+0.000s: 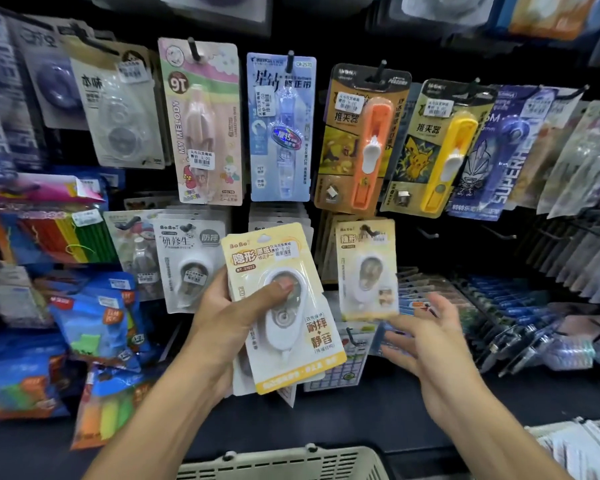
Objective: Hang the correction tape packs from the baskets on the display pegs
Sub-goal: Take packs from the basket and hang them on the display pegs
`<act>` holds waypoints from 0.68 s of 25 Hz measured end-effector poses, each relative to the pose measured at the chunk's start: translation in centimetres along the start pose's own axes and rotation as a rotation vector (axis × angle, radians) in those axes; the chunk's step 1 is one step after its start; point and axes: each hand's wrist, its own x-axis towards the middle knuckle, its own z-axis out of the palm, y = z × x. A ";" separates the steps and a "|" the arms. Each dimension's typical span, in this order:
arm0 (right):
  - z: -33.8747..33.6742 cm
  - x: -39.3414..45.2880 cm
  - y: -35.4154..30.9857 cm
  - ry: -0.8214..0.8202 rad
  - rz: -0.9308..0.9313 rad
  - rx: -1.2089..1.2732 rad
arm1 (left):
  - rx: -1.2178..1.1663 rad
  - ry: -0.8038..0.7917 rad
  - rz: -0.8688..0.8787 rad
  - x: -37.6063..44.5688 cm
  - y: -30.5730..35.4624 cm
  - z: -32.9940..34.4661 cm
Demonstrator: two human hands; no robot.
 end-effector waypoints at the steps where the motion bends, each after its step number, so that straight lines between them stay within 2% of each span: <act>1: 0.3 -0.6 0.0 -0.029 -0.021 -0.072 | -0.001 0.003 0.005 0.0 -0.2 0.2; 2: 0.9 -1.3 0.1 -0.110 -0.065 -0.135 | 0.011 0.007 0.013 0.1 -0.4 0.5; 4: 2.4 -2.9 0.3 -0.403 -0.110 -0.134 | 0.032 0.002 0.020 0.0 -0.8 1.0; 5: 3.0 -3.3 0.5 -0.493 -0.119 -0.119 | 0.032 -0.012 0.016 0.0 -1.0 1.2; 6: 3.4 -3.3 0.6 -0.499 -0.132 -0.104 | 0.028 -0.032 0.005 0.0 -1.1 1.2; 10: 3.2 -2.4 0.4 -0.299 -0.045 0.069 | -0.042 -0.152 -0.078 -0.1 -0.9 0.6; 12: 2.4 -1.7 0.2 -0.195 -0.023 0.114 | -0.060 -0.143 -0.070 0.0 -0.8 0.3; 17: -0.8 0.2 -0.5 0.145 -0.134 -0.078 | -0.096 -0.061 -0.018 0.1 -0.4 0.0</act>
